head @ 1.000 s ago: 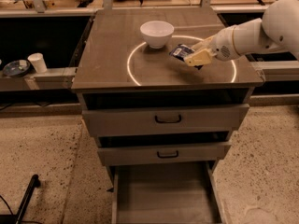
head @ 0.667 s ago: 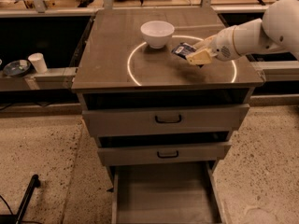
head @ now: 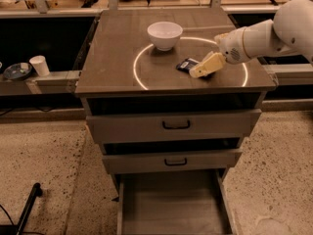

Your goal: Pick rxbar blueberry from bottom drawer and place on counter

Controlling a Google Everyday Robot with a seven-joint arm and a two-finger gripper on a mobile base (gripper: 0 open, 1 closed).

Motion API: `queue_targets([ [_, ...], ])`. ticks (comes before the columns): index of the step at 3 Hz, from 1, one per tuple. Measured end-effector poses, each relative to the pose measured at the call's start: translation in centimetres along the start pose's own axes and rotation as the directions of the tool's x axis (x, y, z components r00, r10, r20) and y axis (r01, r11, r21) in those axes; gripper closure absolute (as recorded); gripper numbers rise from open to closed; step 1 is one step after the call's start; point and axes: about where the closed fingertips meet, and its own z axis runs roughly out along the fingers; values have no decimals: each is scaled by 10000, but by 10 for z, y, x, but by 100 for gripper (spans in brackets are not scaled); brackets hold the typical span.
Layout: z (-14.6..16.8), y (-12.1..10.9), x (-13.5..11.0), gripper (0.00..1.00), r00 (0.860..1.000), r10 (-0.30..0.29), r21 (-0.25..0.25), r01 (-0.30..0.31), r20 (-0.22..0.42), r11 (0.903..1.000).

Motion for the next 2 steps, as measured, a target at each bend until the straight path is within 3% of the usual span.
queue_targets([
  [1,-21,0,-8,0,9954,-853,-11,853,-438,9964],
  [2,-76,7,-30,0,9628,-2606,-62,2608,-719,9654],
])
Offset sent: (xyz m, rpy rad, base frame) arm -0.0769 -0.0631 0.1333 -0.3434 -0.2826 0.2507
